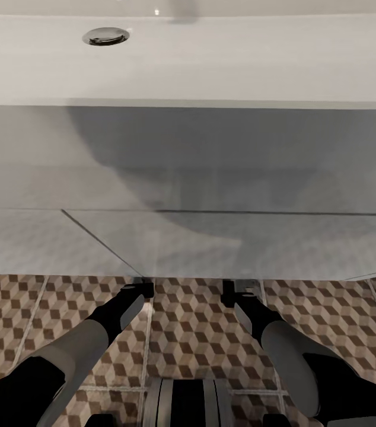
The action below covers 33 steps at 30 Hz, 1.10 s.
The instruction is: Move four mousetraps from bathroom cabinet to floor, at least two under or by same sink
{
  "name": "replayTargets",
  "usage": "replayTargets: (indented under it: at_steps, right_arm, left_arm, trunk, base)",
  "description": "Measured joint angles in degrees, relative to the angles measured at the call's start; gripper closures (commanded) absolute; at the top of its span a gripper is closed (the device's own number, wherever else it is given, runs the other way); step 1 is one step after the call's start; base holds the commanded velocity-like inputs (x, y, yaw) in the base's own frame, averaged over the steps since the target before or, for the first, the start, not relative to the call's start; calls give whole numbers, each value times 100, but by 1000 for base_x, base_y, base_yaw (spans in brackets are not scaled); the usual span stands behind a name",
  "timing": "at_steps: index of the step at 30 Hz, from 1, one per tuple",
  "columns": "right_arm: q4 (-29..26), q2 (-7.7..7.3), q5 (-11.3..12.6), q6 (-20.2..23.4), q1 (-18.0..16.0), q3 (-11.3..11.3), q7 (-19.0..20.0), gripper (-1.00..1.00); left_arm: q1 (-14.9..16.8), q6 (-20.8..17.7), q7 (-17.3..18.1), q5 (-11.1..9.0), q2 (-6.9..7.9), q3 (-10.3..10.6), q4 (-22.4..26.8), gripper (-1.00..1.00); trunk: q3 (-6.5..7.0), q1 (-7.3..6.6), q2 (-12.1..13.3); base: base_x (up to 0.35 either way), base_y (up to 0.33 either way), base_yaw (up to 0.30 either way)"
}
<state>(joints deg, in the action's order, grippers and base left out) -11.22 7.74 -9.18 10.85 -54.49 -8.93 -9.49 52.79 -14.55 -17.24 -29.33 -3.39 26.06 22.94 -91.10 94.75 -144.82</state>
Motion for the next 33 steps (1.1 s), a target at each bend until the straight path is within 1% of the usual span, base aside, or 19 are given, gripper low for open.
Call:
replayTargets:
  at_steps: [11, 16, 33]
  right_arm:
    - [0, -6, 0, 0, 0, 0, 0, 100]
    - [0, 1, 5, 0, -3, -1, 0, 100]
    - [0, 3, 9, 0, -1, 0, 0, 100]
  left_arm:
    - [0, 0, 0, 0, 0, 0, -2, 100]
    - [0, 0, 0, -1, 0, 0, -3, 100]
    - [0, 0, -6, 0, -1, 5, 4, 100]
  trunk:
    - [0, 0, 0]
    - [-110, 13, -6]
    - [-111, 13, -7]
  base:
    - [0, 0, 0]
    - [0, 0, 0]
    - [0, 0, 0]
